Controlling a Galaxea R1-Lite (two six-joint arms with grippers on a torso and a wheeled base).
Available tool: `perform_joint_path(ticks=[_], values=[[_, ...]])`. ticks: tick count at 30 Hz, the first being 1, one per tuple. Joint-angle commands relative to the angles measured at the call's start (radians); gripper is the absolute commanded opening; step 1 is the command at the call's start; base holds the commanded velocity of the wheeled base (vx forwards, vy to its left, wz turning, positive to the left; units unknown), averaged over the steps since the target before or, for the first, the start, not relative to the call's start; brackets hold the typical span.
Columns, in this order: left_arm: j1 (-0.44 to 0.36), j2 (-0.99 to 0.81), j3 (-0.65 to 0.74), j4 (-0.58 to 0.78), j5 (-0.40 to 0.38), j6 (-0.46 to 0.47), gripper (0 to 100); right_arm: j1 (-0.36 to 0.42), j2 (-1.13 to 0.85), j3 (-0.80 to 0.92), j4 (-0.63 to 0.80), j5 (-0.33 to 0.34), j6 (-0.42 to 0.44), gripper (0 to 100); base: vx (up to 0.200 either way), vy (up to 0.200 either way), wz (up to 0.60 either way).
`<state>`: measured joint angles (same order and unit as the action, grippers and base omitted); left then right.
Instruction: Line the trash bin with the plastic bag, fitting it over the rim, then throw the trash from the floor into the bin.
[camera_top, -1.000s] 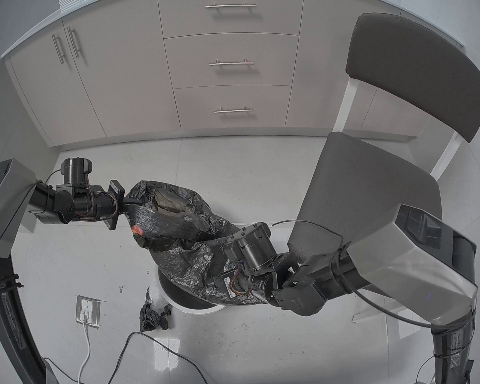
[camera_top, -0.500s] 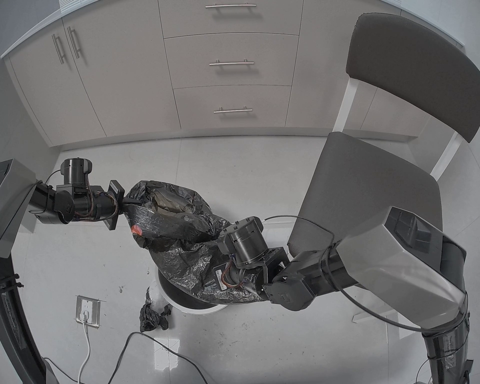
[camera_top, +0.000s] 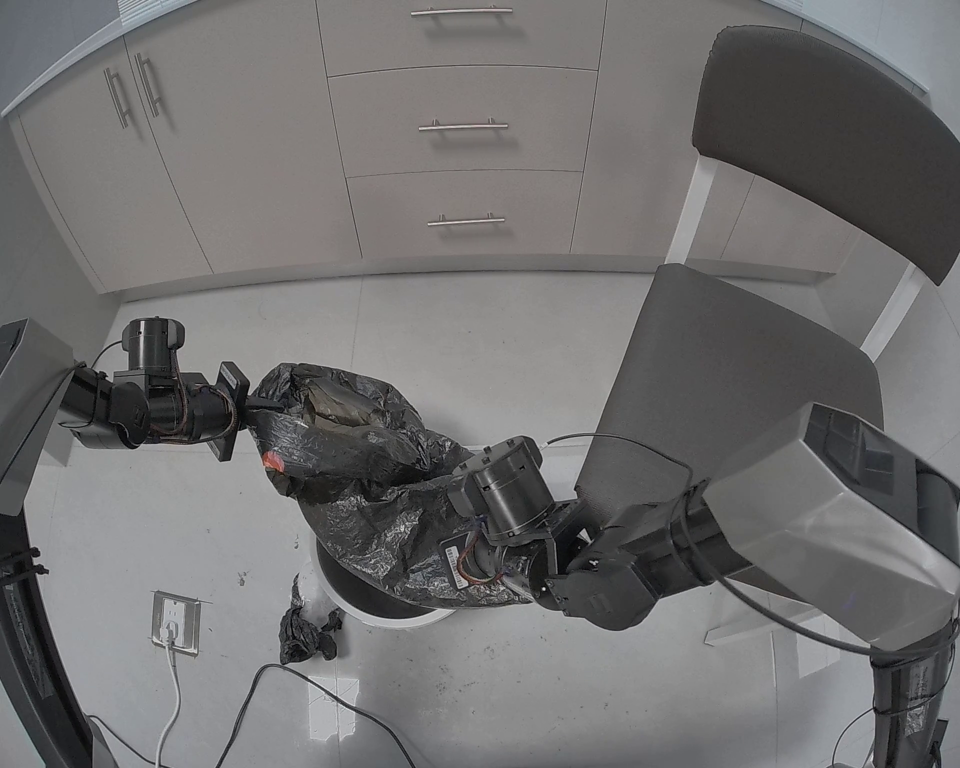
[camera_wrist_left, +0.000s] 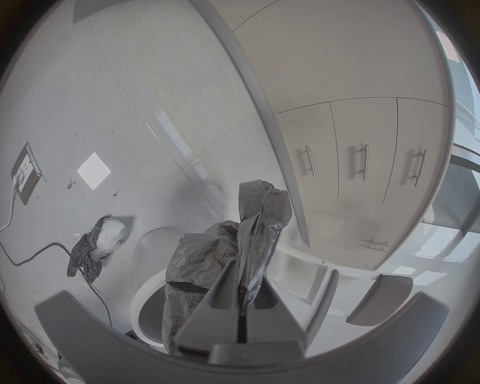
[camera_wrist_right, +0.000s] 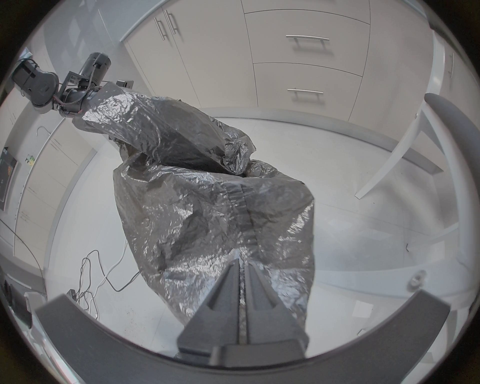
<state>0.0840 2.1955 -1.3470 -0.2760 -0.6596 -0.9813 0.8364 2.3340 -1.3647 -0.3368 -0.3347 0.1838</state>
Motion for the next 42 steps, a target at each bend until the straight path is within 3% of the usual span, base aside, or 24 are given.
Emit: perform_joint_path(ticks=[1,2,13,37,38,42], values=[[0.0,0.001,0.0,0.0,0.0,-0.002,0,0.003,-0.076,0.078,-0.013,-0.012,-0.001,0,0.0,0.0,0.0],[0.0,0.001,0.002,0.0,0.0,0.0,0,0.003,-0.082,0.093,-0.019,-0.012,-0.004,100,0.0,0.0,0.0],[-0.001,0.003,-0.001,0.0,-0.002,-0.002,0,-0.011,-0.127,0.2,-0.059,-0.003,0.006,100,0.0,0.0,0.0],[0.002,0.016,-0.009,-0.002,-0.003,-0.002,0,-0.008,-0.027,0.208,-0.105,0.016,0.02,100,0.0,0.0,0.0],[0.002,0.016,-0.009,-0.002,-0.003,-0.002,0,-0.006,-0.025,0.208,-0.105,0.022,0.02,0,0.0,0.0,0.0],[0.002,0.01,-0.007,0.0,-0.003,-0.002,0,-0.003,-0.024,0.197,-0.094,0.066,0.023,0,0.0,0.0,0.0]])
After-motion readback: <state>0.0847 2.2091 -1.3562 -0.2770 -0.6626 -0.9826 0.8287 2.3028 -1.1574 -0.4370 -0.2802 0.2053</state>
